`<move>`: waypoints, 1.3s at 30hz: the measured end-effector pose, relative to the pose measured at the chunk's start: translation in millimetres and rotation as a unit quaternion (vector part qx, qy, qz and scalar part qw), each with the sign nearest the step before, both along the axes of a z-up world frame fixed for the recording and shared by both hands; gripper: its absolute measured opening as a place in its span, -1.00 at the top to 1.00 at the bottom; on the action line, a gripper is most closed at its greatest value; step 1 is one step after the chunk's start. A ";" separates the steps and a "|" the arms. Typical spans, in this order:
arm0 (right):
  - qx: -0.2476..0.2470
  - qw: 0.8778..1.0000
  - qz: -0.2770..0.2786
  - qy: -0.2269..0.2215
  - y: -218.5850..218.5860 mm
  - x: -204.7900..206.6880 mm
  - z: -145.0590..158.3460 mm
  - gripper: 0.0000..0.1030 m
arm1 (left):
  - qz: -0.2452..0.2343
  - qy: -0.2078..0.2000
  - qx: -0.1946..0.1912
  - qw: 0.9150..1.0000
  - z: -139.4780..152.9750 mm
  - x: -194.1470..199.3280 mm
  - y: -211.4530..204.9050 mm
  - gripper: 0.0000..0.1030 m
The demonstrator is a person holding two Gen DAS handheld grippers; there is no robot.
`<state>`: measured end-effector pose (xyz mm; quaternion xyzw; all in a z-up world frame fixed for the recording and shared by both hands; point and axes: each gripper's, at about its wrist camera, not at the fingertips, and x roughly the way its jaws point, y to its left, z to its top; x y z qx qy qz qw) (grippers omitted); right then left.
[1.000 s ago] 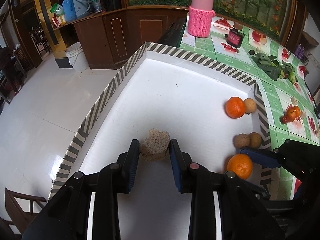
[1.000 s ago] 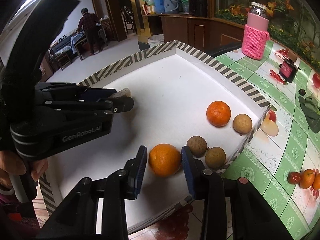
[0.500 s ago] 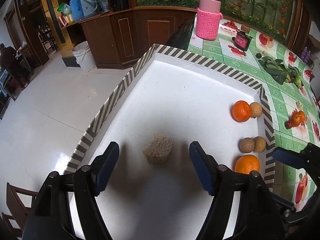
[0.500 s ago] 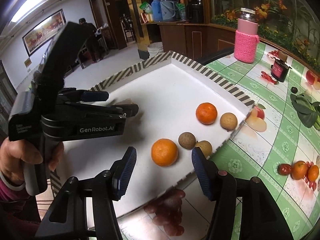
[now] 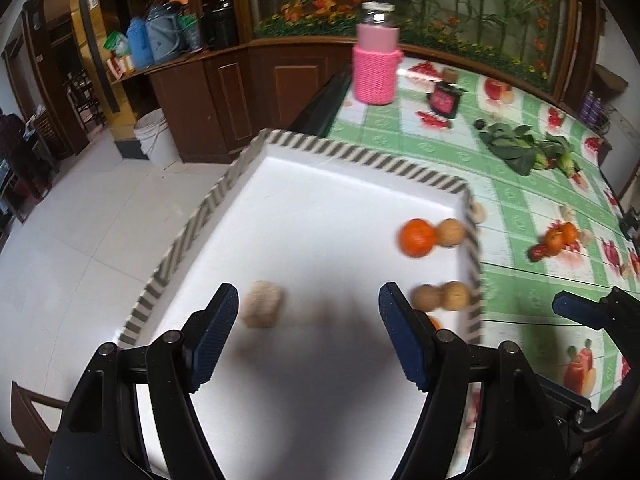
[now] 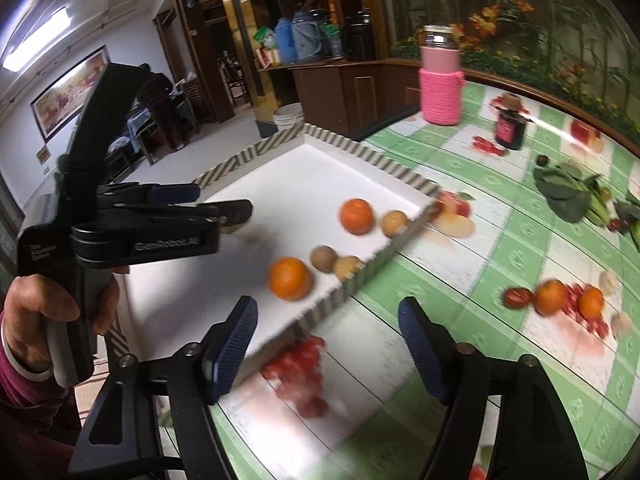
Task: Organize fruits
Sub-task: 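Move the right gripper back to the table and grasp a beige cake cube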
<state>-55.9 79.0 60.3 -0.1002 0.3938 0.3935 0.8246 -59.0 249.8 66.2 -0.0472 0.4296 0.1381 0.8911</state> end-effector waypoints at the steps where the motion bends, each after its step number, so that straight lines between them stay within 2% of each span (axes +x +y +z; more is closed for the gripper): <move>1: 0.000 1.000 -0.006 0.000 -5.5 1.4 -0.2 -0.49 | -0.006 -0.002 -0.001 1.000 1.6 1.1 -5.0 -0.41; 10: -0.009 0.997 -0.076 0.002 -76.5 9.1 -5.7 -0.51 | -0.057 -0.010 -0.014 0.998 5.9 9.9 -55.3 -0.41; 21: -0.012 0.986 -0.166 0.017 -167.4 21.9 -21.4 -0.53 | -0.125 0.006 -0.028 0.992 -0.9 24.2 -118.8 -0.41; 29: -0.013 0.980 -0.197 0.017 -205.5 27.5 -25.2 -0.53 | -0.170 0.030 -0.033 0.985 -13.6 43.1 -157.3 -0.41; 39: -0.028 0.974 -0.225 0.010 -236.5 57.3 -22.9 -0.53 | -0.190 0.050 -0.039 0.980 -27.9 63.7 -178.8 -0.40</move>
